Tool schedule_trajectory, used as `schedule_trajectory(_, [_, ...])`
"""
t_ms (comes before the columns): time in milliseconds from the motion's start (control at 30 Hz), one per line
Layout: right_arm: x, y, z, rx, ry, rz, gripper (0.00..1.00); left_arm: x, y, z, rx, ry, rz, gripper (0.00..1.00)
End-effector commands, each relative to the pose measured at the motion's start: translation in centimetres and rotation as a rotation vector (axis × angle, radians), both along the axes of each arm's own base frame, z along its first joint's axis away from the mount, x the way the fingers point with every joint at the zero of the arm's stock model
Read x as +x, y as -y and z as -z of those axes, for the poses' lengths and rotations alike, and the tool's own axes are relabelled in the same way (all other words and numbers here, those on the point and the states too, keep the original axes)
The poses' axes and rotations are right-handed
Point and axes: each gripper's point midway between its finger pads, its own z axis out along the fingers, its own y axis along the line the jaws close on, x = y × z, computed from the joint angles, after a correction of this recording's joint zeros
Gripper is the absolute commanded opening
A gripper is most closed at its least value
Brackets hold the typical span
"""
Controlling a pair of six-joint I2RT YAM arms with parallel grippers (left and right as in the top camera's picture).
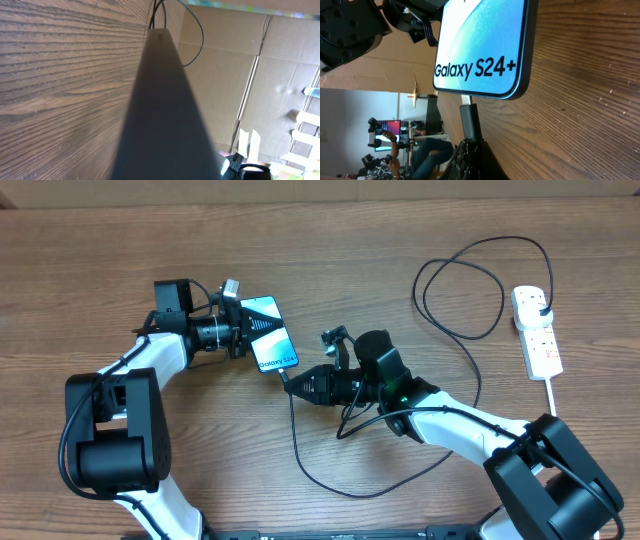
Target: Plug charger to phone and switch on socket
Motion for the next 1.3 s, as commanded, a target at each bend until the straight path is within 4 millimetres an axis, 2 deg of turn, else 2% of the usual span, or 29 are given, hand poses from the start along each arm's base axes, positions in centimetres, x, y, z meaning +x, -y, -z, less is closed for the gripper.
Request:
schedule_trajectory(0, [2.6,0.9,-0.9,-0.007,0.029,0.138,0.04,-1.8,1.9,-2.8,-0.106,0.011,0.105,0.04])
schedule_trajectory(167, [2.9,1.1,-1.0,0.004,0.001,0.155,0.04,-1.8,1.9,-2.8,-0.103,0.029,0.109,0.04])
schedule_trajectory(400, [3.8,1.1,-1.8,0.026,0.051,0.182,0.04,-1.8,1.9,-2.8,-0.102,0.029,0.109,0.04])
schedule_trajectory(567, [4.5,1.4,-1.7,0.010,0.065,0.225,0.04,-1.8,1.9,-2.8,-0.103,0.029,0.109,0.04])
schedule_trajectory(833, [4.5,1.4,-1.7,0.006,0.076,0.220,0.04,-1.8,2.0,-2.8,-0.102,0.029,0.112,0.04])
schedule_trajectory(1033, [4.1,1.7,-0.7,-0.048,0.118,0.186,0.04,-1.9,2.2,-2.8,-0.102,0.029,0.117,0.04])
schedule_trajectory(1267, [4.2,0.7,-3.3,0.060,0.150,0.164,0.04,-1.9,2.2,-2.8,-0.102,0.028,0.118,0.04])
